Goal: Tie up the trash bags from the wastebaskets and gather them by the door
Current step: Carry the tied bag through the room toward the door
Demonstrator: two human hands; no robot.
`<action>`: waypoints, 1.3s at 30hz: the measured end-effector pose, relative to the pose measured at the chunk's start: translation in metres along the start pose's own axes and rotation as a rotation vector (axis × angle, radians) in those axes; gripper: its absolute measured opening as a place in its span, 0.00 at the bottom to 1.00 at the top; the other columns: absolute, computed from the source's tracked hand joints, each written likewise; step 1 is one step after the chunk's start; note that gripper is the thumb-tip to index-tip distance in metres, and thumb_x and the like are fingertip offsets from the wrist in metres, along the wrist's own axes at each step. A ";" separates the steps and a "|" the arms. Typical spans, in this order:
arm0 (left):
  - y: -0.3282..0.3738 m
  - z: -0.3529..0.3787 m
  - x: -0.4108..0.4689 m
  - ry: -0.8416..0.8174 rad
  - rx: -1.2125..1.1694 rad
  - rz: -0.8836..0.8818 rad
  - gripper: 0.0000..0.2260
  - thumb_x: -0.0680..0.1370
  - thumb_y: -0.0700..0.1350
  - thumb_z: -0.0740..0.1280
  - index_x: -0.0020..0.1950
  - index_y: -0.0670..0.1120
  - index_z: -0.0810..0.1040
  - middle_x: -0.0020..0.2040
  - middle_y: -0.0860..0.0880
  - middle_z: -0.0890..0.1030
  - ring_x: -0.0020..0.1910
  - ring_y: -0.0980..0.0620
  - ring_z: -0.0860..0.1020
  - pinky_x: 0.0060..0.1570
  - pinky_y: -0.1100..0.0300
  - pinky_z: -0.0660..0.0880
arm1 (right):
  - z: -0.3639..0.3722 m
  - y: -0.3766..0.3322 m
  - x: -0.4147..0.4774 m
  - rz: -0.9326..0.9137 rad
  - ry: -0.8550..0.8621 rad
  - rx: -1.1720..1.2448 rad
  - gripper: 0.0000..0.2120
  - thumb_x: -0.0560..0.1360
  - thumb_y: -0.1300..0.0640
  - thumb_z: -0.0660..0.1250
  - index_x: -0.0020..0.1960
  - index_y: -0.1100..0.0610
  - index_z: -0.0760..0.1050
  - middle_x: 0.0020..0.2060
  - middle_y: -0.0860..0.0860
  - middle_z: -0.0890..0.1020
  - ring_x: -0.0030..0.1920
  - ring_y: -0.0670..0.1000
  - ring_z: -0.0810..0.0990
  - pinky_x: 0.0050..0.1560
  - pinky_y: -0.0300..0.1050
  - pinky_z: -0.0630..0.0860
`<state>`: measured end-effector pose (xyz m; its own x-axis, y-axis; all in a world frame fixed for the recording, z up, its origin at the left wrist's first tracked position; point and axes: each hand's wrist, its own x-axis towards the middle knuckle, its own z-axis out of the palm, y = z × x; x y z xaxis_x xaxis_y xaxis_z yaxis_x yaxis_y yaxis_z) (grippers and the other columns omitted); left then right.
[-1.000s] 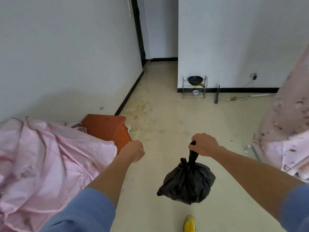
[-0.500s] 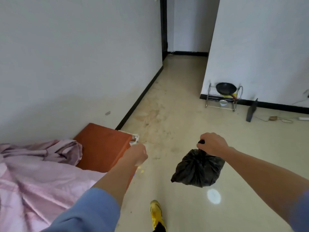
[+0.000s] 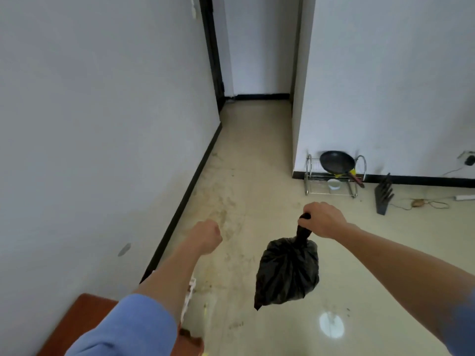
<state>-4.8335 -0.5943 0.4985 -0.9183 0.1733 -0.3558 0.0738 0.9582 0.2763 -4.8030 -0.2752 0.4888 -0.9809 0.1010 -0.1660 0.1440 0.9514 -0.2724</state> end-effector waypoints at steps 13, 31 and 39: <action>0.032 -0.113 0.350 0.005 0.013 -0.067 0.13 0.78 0.47 0.61 0.57 0.43 0.78 0.57 0.44 0.80 0.54 0.44 0.79 0.51 0.56 0.74 | -0.035 0.002 0.394 -0.112 -0.129 -0.067 0.11 0.71 0.45 0.65 0.34 0.49 0.69 0.34 0.46 0.75 0.35 0.48 0.75 0.29 0.40 0.65; 0.008 -0.310 0.801 -0.027 -0.152 -0.092 0.12 0.79 0.44 0.60 0.58 0.41 0.78 0.58 0.44 0.78 0.57 0.45 0.77 0.61 0.51 0.74 | -0.118 -0.039 0.889 -0.028 -0.096 -0.090 0.10 0.73 0.45 0.64 0.43 0.52 0.75 0.40 0.49 0.79 0.41 0.52 0.78 0.43 0.46 0.79; 0.020 -0.380 0.988 -0.057 -0.139 -0.029 0.13 0.78 0.43 0.62 0.59 0.40 0.77 0.60 0.44 0.78 0.58 0.44 0.77 0.61 0.50 0.74 | -0.143 -0.064 1.068 -0.036 -0.126 -0.049 0.11 0.74 0.45 0.64 0.40 0.51 0.72 0.42 0.49 0.78 0.42 0.51 0.78 0.38 0.43 0.73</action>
<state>-5.8870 -0.4905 0.4923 -0.8955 0.1625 -0.4144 -0.0106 0.9229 0.3848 -5.8787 -0.1862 0.4643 -0.9609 0.0319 -0.2751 0.0991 0.9671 -0.2341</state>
